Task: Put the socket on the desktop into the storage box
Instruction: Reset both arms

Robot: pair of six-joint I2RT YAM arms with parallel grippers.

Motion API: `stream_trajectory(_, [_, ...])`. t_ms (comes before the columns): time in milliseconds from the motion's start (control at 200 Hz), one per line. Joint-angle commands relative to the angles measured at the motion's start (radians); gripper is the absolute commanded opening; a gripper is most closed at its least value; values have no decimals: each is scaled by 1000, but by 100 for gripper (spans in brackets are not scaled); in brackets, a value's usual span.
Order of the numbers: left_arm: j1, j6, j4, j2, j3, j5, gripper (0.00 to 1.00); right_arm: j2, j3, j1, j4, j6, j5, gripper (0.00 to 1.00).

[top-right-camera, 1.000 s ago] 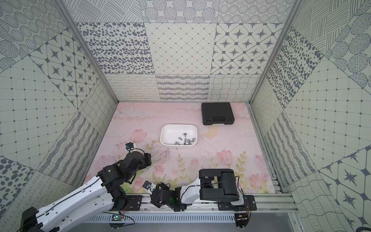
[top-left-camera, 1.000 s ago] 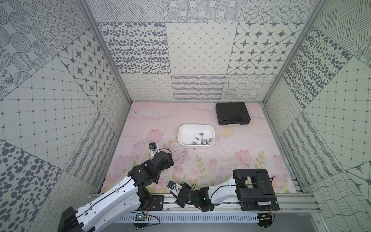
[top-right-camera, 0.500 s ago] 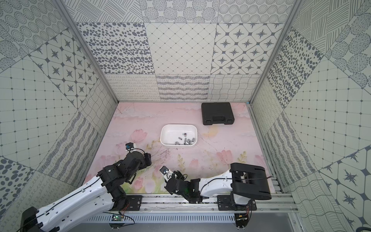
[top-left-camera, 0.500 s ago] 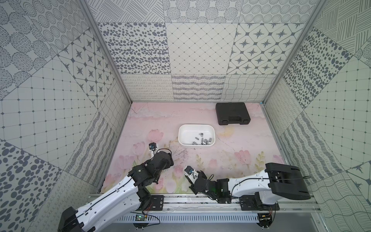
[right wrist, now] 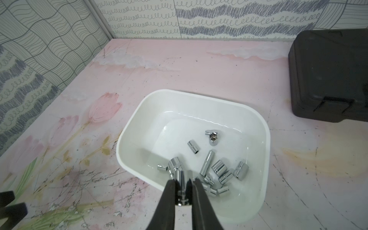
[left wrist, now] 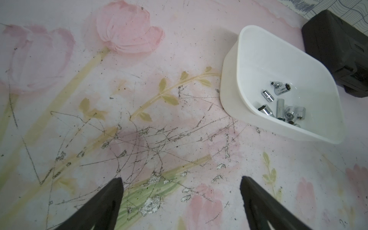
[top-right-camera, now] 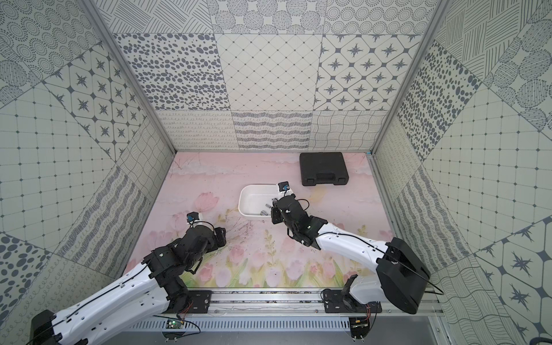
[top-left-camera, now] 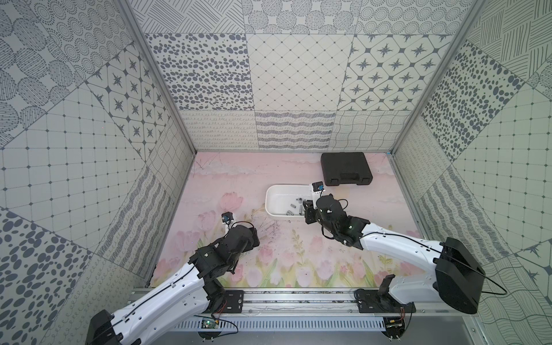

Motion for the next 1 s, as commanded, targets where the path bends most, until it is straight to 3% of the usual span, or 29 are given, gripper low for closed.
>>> stream_trajectory(0, [1, 0, 15, -1, 2, 0, 99, 116, 64, -53, -39, 29, -110, 16])
stream_trajectory(140, [1, 17, 21, 10, 14, 24, 99, 243, 114, -118, -4, 53, -162, 18])
stream_trajectory(260, [0, 30, 26, 8, 20, 34, 99, 259, 121, -132, 23, 56, -200, 30])
stream_trajectory(405, [0, 56, 41, -10, 20, 64, 99, 175, 89, -132, 29, 51, -213, 51])
stream_trajectory(550, [0, 175, 142, -43, 30, 181, 99, 0, 24, -132, -10, 43, -170, 61])
stream_trajectory(650, [-1, 202, 177, -82, 25, 169, 99, -182, -52, -132, -45, 17, -68, 71])
stream_trajectory(700, [-1, 197, 186, -95, 25, 111, 99, -282, -94, -132, -59, -10, -8, 77])
stream_trajectory(770, [1, 213, 238, -98, 28, 7, 100, -426, -147, -131, -85, 19, 122, 96])
stream_trajectory(855, [0, 353, 479, -85, -18, -68, 99, -594, -237, -129, -40, 30, 311, 97])
stream_trajectory(930, [4, 460, 673, -28, -44, -189, 100, -712, -310, -129, 42, -174, 436, 97])
stream_trajectory(996, [14, 525, 722, 42, -16, -322, 99, -777, -398, -135, 151, -302, 570, 97])
